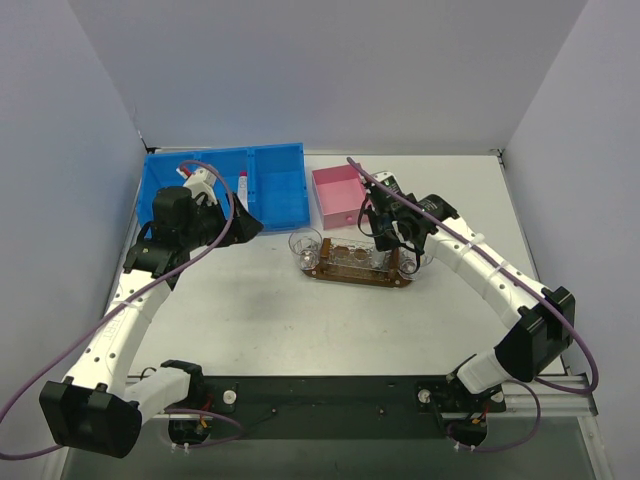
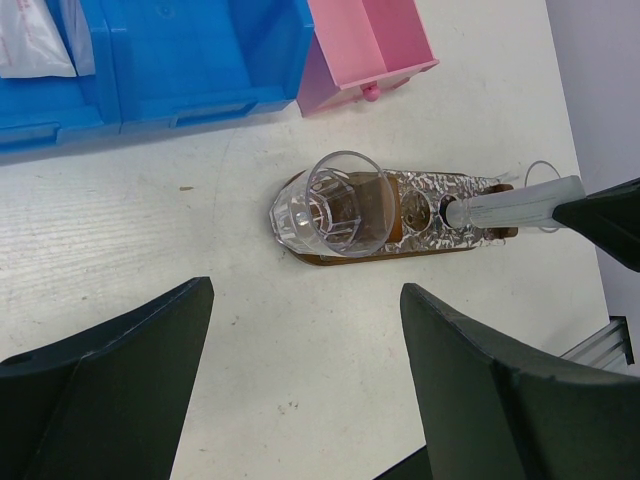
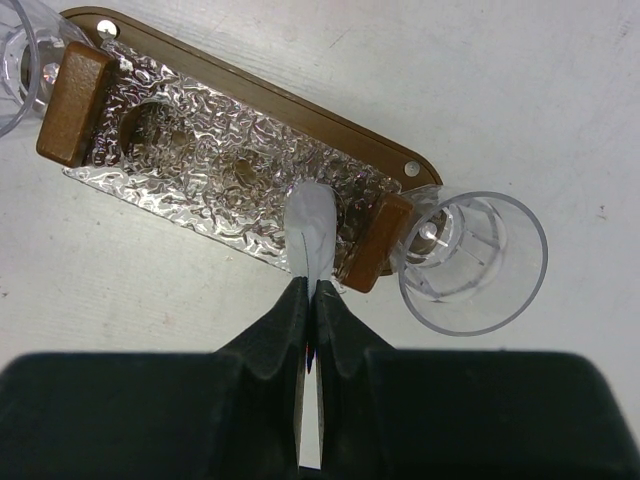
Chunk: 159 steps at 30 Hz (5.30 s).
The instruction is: Prepare toiletry sets of a toothbrush and toothpaste on the tray
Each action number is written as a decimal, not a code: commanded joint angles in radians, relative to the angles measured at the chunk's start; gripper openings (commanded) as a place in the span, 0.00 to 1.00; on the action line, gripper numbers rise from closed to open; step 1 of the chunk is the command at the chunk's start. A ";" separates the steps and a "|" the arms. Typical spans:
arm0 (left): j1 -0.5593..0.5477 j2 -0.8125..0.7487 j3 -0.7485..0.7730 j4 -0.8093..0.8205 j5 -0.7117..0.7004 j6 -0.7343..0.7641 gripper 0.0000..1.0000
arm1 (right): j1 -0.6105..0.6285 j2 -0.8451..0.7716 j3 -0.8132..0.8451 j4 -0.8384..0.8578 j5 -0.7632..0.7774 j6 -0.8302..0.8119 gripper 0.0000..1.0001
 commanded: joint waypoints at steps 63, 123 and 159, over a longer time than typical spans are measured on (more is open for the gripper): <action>0.130 0.747 0.617 -0.081 -0.184 0.184 0.57 | -0.078 -0.096 0.198 -0.006 0.064 -0.099 0.56; 0.185 1.050 0.832 -0.117 0.026 0.143 0.00 | -0.146 -0.043 0.253 -0.093 0.007 0.109 0.56; 0.199 0.419 0.399 -0.109 -0.053 -0.128 0.00 | 0.020 0.148 0.596 -0.190 -0.287 -0.052 0.53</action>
